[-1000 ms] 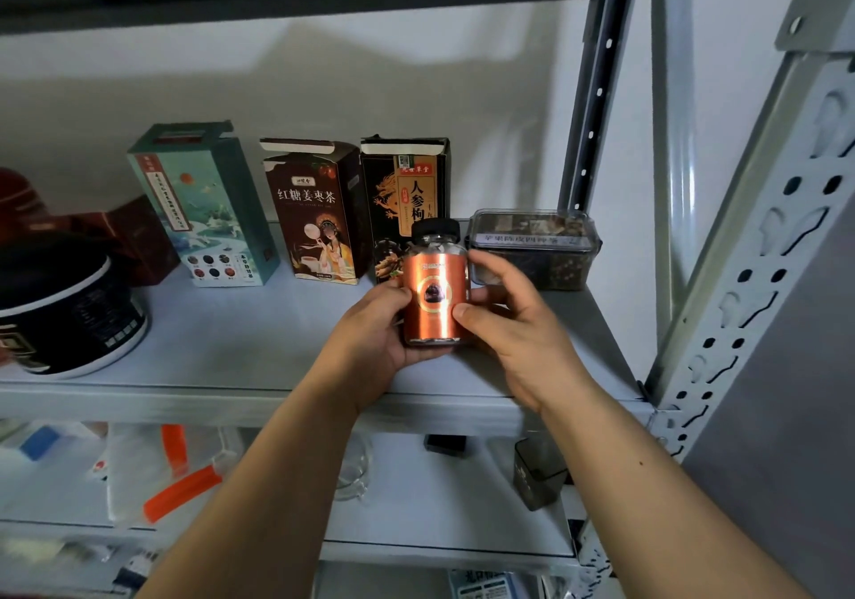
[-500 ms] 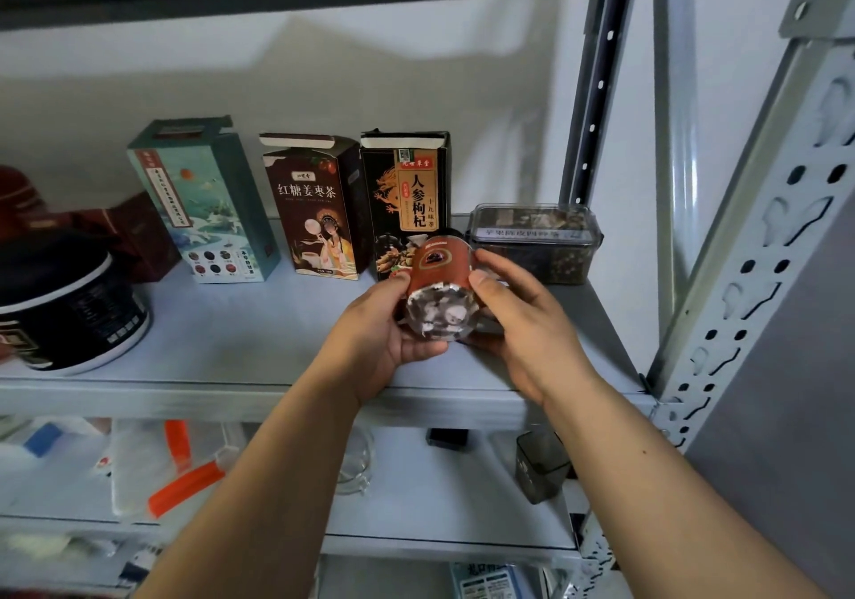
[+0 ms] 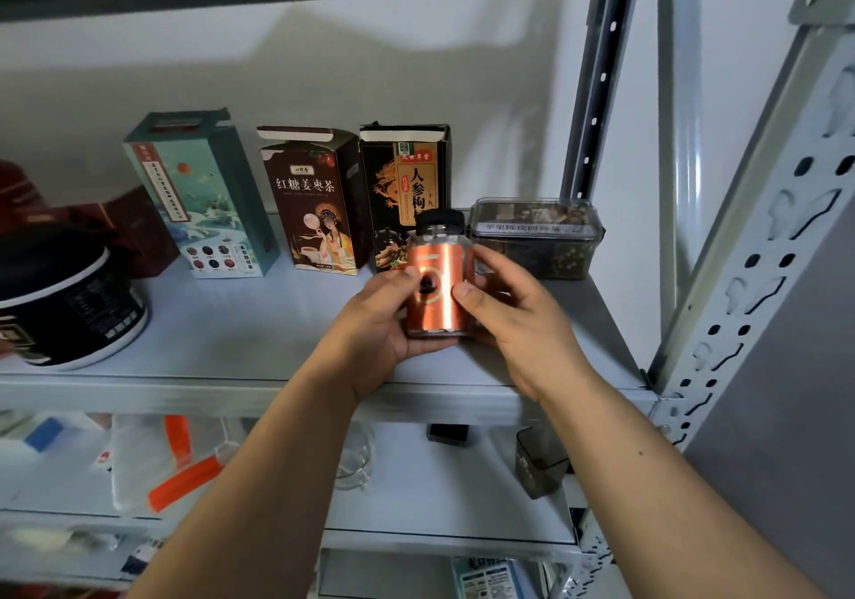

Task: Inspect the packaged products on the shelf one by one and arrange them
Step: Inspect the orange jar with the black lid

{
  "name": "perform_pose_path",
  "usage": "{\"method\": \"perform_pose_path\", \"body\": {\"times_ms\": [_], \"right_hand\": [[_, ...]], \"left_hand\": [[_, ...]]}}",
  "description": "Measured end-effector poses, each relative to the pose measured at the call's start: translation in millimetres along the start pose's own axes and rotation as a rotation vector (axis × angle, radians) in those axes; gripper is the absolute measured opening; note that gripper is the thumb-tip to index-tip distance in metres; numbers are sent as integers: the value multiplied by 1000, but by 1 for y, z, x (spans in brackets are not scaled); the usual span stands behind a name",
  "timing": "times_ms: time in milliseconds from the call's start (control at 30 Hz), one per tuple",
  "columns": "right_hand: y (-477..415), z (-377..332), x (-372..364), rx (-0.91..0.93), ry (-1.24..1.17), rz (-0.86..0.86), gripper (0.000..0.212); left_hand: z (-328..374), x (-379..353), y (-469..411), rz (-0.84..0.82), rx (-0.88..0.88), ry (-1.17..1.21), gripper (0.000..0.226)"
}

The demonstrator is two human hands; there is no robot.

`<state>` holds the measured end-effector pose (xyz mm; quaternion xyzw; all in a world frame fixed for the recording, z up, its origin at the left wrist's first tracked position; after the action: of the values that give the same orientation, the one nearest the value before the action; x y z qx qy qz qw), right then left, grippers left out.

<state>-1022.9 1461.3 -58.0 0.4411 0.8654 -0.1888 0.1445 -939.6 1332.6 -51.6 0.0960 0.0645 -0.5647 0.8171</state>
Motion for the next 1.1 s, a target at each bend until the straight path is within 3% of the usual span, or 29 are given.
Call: {"method": "perform_pose_path", "body": {"times_ms": [67,200,467,600,667,900,1100], "right_hand": [[-1,0,0,29,15,-17,45],[2,-4,-4,54,67,-68,52],[4,-7,-5,102,84,-79,52],[4,-6,-4,68,57,-87,70],[3,-6,-5,63,55,-92,75],[0,-7,-3,80,58,-13,42],[3,-11,-4,120,103,-31,39]], "left_hand": [[1,1,1,28,-8,-28,51],[1,0,1,37,49,12,32],[0,-1,1,-13,79,-7,46],[-2,-7,3,-128,92,-61,58],[-3,-7,3,-108,77,-83,56],[-1,-10,3,-104,132,-89,60],[-2,-7,2,-116,116,-71,58]]}}
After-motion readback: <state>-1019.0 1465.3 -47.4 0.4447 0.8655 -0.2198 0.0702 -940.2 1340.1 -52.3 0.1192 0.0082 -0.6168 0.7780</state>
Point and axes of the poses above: each hand's wrist, its own y-axis away from the middle knuckle, its own x-axis out of the back of the hand, z = x × y, the point moved 6 cm from there along -y, towards the middle knuckle, and after that the axes turned 11 degrees about -y, right-handed, at the moved point
